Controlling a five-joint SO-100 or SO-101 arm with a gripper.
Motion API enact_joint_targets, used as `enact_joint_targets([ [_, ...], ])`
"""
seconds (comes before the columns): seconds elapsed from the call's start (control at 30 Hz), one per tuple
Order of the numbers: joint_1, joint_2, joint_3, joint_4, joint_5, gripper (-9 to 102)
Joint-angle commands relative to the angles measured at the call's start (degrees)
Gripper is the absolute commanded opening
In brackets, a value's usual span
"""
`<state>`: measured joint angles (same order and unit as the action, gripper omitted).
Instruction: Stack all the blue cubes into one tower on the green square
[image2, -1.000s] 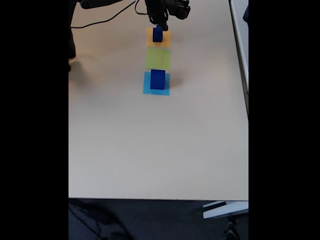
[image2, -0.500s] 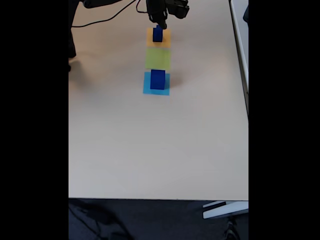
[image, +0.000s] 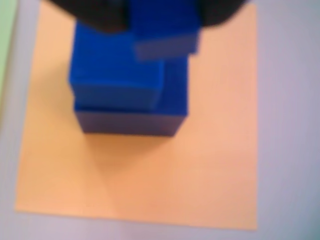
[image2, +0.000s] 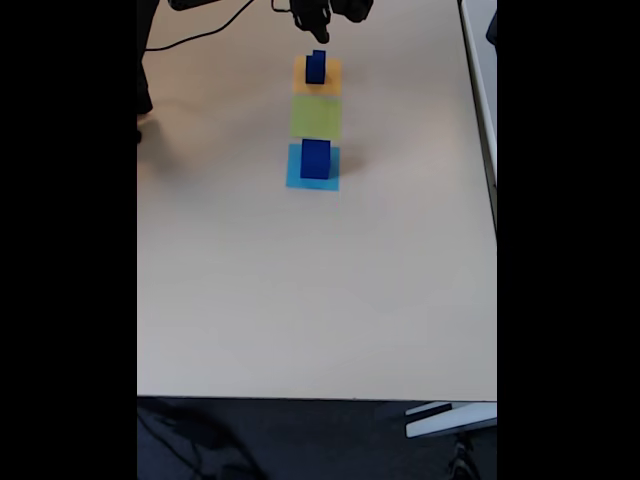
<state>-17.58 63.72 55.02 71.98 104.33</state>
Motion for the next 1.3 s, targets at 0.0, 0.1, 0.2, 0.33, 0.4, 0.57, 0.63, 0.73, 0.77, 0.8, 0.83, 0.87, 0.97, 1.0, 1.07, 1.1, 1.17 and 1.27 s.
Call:
enact_joint_targets([
  [0.0, -0.44, 0.44, -3.78, -1.23, 0.88, 0],
  [0.1, -0.09, 0.18, -3.78, -1.23, 0.53, 0],
  [0.2, 0.18, 0.18, -3.52, -1.05, 0.26, 0],
  [0.33, 0.44, 0.18, -2.46, -1.05, 1.14, 0],
  [0.4, 0.53, 0.18, -2.11, -0.97, 1.49, 0],
  [0.57, 0.97, 0.18, -1.23, -0.97, 2.46, 0],
  [0.63, 1.23, 0.18, -1.05, -0.79, 2.9, 0],
  [0.73, 1.49, 0.35, -0.44, -0.7, 3.78, 0],
  [0.77, 1.58, 0.35, -0.26, -0.7, 4.22, 0],
  [0.8, 1.58, 0.35, 0.09, -0.7, 4.66, 0],
  [0.83, 1.58, 0.35, 0.44, -0.62, 5.27, 0],
  [0.87, 1.58, 0.35, 0.88, -0.62, 6.24, 0],
  [0.97, 1.58, 0.44, 1.58, -0.53, 7.91, 0],
  [1.0, 1.49, 0.44, 1.76, -0.44, 8.35, 0],
  [1.07, 1.49, 0.44, 2.02, -0.44, 8.44, 0],
  [1.1, 1.58, 0.44, 2.11, -0.44, 8.44, 0],
  [1.17, 1.58, 0.53, 2.29, -0.44, 8.26, 0],
  [1.27, 1.67, 0.7, 2.46, -0.44, 8.09, 0],
])
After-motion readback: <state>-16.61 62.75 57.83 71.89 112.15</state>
